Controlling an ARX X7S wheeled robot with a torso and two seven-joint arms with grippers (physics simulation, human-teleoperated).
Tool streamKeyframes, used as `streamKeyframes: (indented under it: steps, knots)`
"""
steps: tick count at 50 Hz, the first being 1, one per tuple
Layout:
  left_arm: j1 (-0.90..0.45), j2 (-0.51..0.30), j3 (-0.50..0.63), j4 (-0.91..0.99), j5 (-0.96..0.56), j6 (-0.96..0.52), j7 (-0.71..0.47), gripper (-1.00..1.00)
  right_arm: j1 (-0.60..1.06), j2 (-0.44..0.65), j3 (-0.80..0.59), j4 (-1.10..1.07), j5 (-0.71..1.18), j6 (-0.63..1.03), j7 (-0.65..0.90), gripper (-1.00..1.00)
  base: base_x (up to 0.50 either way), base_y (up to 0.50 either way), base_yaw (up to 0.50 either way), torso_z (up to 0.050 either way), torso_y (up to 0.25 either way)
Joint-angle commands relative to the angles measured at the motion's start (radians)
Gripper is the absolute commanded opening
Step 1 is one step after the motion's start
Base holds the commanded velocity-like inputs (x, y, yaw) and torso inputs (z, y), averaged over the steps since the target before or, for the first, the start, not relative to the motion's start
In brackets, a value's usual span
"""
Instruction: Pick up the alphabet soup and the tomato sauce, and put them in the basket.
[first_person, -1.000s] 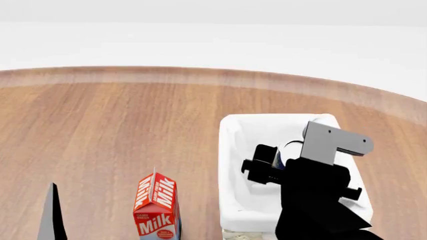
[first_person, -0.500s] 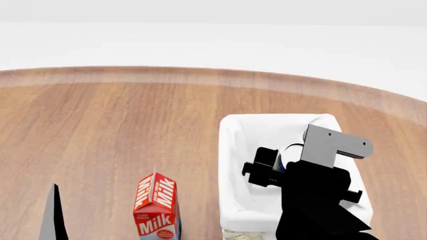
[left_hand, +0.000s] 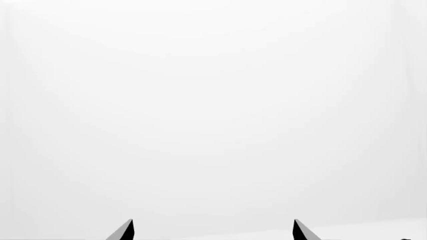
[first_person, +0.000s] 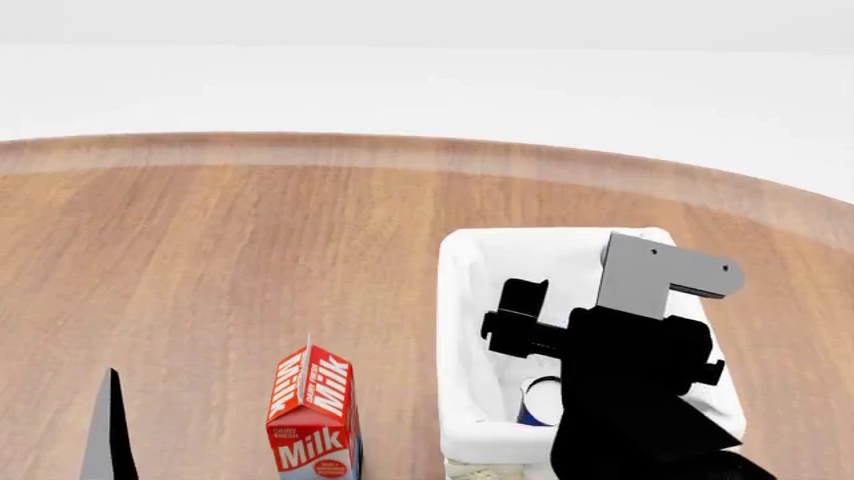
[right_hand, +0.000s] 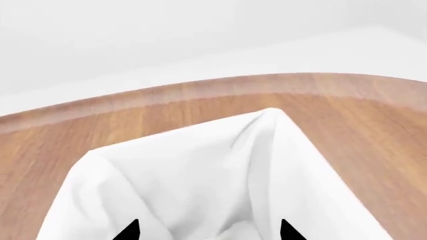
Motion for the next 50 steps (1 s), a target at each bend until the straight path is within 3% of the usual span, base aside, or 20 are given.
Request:
streamKeyframes:
  steps: [1, 14, 37, 50]
  knots:
    - [0.000, -0.001, 0.002, -0.004, -0.002, 0.006, -0.001, 1.00, 0.018, 0.011, 0.004, -0.031, -0.058, -0.048, 0.007, 1.00, 0.00, 0.00, 0.00, 0.000, 0.000]
    - [-0.005, -0.003, 0.007, 0.006, -0.001, -0.006, -0.005, 1.00, 0.100, 0.081, 0.003, -0.206, -0.201, -0.139, 0.061, 1.00, 0.00, 0.00, 0.00, 0.000, 0.000]
    - [-0.012, -0.006, 0.010, 0.017, -0.003, -0.022, -0.012, 1.00, 0.292, 0.237, -0.027, -0.537, -0.215, 0.036, 0.027, 1.00, 0.00, 0.00, 0.00, 0.000, 0.000]
    - [-0.014, -0.005, 0.020, 0.012, 0.003, -0.020, -0.013, 1.00, 0.359, 0.337, -0.019, -0.776, -0.121, 0.128, -0.012, 1.00, 0.00, 0.00, 0.00, 0.000, 0.000]
